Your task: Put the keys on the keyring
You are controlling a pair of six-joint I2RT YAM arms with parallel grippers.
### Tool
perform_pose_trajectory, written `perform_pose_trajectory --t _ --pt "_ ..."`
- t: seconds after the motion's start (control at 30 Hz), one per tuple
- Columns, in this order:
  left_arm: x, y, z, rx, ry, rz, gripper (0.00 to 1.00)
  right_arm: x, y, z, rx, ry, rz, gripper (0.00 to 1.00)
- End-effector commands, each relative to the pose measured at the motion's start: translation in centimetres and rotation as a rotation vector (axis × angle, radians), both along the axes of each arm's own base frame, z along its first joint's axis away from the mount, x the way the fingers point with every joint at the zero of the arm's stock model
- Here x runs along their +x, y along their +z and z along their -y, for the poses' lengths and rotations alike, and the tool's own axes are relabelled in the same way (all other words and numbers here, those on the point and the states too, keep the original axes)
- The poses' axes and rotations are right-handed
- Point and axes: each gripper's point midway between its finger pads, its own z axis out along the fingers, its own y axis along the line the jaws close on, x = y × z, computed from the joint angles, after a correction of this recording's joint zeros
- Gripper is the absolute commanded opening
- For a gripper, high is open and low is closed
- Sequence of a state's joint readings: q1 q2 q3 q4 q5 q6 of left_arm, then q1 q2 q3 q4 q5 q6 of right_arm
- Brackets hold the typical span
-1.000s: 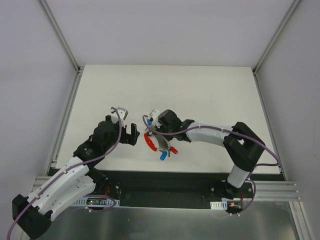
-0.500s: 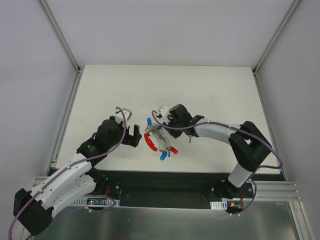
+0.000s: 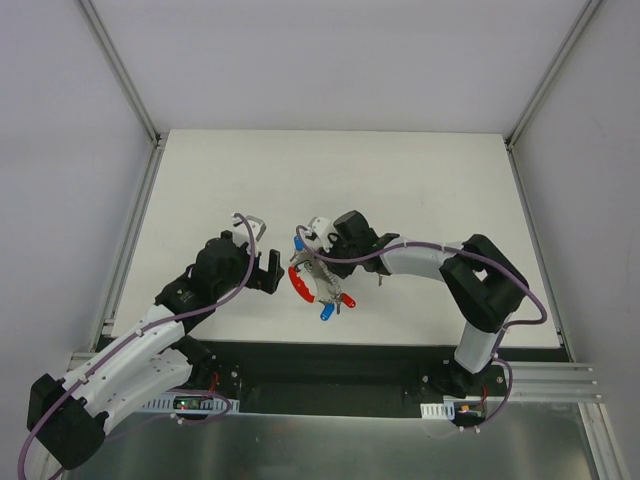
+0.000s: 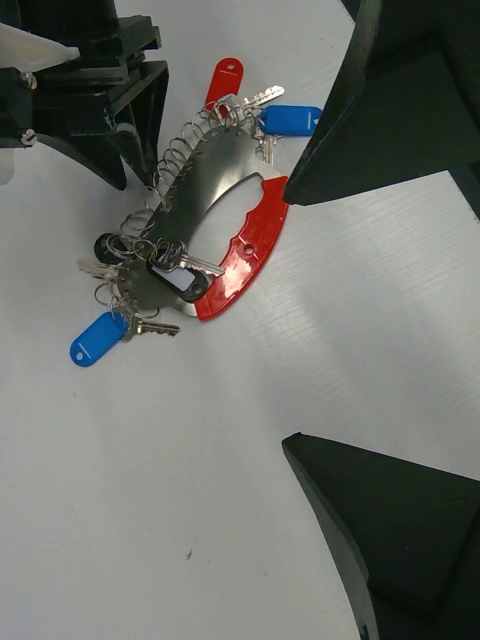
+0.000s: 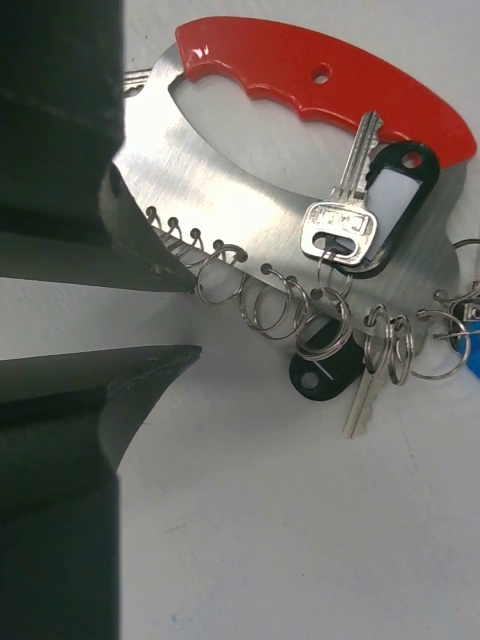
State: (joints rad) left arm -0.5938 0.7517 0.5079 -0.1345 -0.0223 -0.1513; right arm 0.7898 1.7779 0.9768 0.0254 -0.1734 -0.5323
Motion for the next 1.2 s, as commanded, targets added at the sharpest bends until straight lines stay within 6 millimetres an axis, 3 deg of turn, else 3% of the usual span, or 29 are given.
perform_pose_trajectory --t 0.0,1.17 --pt "0.7 1.1 0.4 -0.016 -0.019 0.044 0.99 -0.1 0.1 -1.5 0.038 0.056 -0.001 0.31" --pt "0.1 0.7 0.6 -0.02 -0.054 0.043 0.99 -0.9 0.8 -3.4 0.097 0.157 -0.02 0.34"
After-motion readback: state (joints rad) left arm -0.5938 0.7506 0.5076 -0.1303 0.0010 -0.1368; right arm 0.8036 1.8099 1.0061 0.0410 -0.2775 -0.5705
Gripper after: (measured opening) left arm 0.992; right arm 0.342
